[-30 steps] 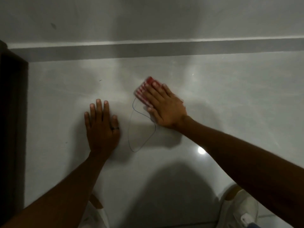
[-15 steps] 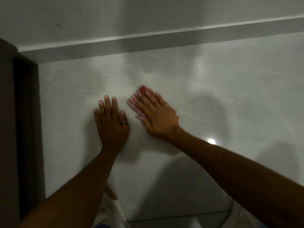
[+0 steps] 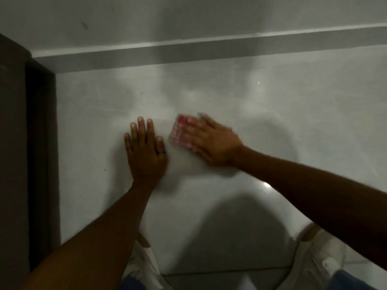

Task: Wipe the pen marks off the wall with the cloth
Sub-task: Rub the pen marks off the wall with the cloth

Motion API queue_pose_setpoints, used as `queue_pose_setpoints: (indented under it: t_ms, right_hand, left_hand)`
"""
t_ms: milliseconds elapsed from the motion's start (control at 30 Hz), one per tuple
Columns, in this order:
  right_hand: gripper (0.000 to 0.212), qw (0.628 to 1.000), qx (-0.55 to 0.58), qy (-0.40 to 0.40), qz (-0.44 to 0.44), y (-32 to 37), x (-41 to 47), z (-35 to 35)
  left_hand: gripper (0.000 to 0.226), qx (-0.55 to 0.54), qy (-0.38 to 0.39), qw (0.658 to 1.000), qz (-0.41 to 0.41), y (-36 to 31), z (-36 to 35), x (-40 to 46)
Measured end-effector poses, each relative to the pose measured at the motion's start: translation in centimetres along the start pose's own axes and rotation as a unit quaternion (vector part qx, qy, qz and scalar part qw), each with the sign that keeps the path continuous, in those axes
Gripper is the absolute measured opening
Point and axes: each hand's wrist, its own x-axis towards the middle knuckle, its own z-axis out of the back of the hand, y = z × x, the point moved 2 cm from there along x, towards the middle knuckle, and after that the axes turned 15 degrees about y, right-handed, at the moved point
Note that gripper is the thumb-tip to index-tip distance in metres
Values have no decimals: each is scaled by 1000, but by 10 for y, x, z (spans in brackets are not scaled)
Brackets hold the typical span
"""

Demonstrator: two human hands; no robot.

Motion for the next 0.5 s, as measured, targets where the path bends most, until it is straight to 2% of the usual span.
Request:
queue_pose_setpoints:
  t_ms: [100,200,333,400,433,500]
  right_hand:
    - [61,984,55,-30,-168,-58,25,39]
    - [63,943,118,-68,-304,-98,1,42]
    - [64,869,163,-118,-453,-79,-74,3]
    - [64,850,167,-126,-484,-45,-110,-20]
    - [64,856,164,-121,-475,-21,-125,-33]
    - [64,893,150,-91,-415,33,-147,-61]
  left_hand:
    - [59,-8,3,1000,-1,0,1,0]
    - [60,-6,4,1000,-4,-1,1,1]
    - [59,-9,7,1000,-2,-1,2,0]
    - [60,-14,8,1000,-5,0,2,0]
    - [60,-14,7,1000,-6,0,1,1]
    - [60,-14,4,1000,-5,1,-1,1]
